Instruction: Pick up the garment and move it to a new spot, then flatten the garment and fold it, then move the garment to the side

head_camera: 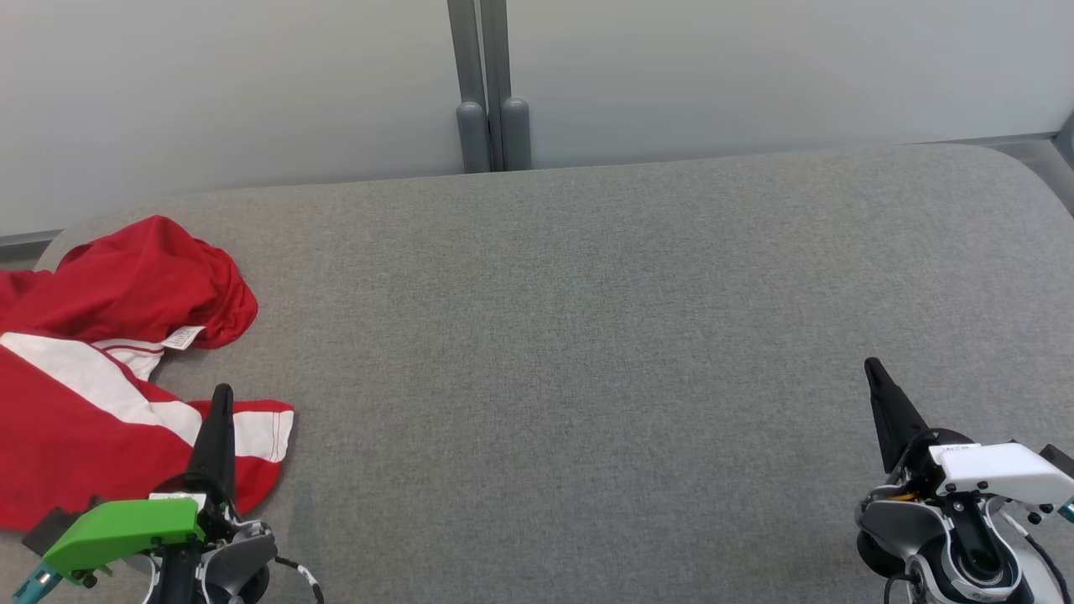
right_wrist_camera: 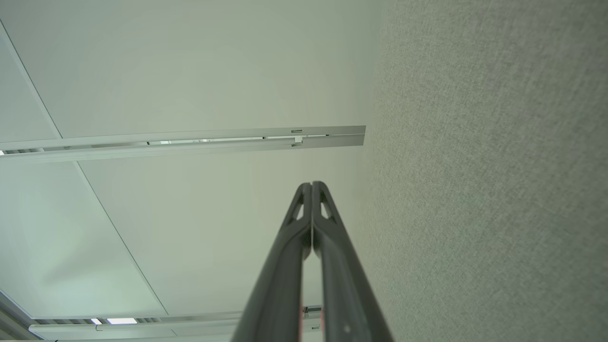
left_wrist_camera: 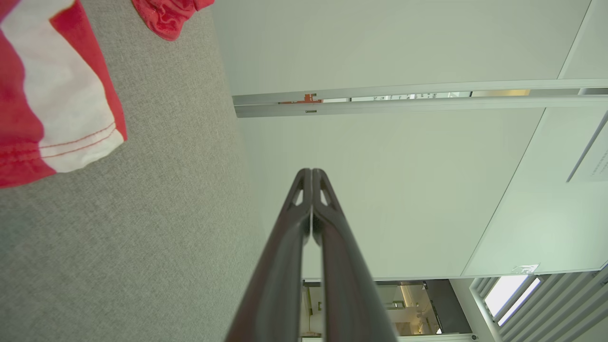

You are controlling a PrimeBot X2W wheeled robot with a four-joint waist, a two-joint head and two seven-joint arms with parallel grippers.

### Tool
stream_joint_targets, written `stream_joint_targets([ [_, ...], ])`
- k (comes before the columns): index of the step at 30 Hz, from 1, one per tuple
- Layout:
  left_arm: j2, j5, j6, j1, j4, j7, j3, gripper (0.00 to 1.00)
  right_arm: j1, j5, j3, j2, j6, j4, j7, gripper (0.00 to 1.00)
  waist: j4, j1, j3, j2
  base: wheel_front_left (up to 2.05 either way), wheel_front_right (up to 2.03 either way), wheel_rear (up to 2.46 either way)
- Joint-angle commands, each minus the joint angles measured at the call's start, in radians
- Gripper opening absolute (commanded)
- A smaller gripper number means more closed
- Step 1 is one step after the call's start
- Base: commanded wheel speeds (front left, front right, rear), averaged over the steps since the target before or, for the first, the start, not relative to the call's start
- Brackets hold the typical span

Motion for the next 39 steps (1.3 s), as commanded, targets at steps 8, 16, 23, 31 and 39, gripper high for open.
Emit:
stream_joint_targets([
  [8, 0.001, -0.001, -0.005, -0.011, -0.001, 0.003, 0.002, 0.00, 0.009, 0.007, -0.001, -0.001, 0.000, -0.005, 0.002, 0.00, 0.000, 0.0000, 0.000, 0.0000, 0.00, 0.00, 0.00],
  [16, 0.001, -0.001, -0.005, -0.011, -0.001, 0.003, 0.002, 0.00, 0.009, 0.007, -0.001, -0.001, 0.000, -0.005, 0.002, 0.00, 0.000, 0.0000, 0.000, 0.0000, 0.00, 0.00, 0.00],
  [23, -0.002, 0.000, 0.001, 0.007, 0.013, -0.002, -0.002, 1.00, 0.005, 0.000, 0.001, 0.003, 0.000, 0.012, -0.001, 1.00, 0.000, 0.0000, 0.000, 0.0000, 0.00, 0.00, 0.00],
  [31, -0.004, 0.005, 0.001, 0.010, 0.006, -0.038, -0.022, 1.00, 0.005, 0.012, 0.022, 0.004, 0.000, -0.001, -0.035, 1.00, 0.001, 0.0000, 0.000, 0.0000, 0.00, 0.00, 0.00],
  [39, 0.001, 0.064, 0.001, 0.001, -0.022, -0.076, -0.040, 1.00, -0.007, -0.002, 0.056, 0.001, 0.000, -0.042, -0.069, 1.00, 0.000, 0.0000, -0.003, 0.0000, 0.00, 0.00, 0.00],
])
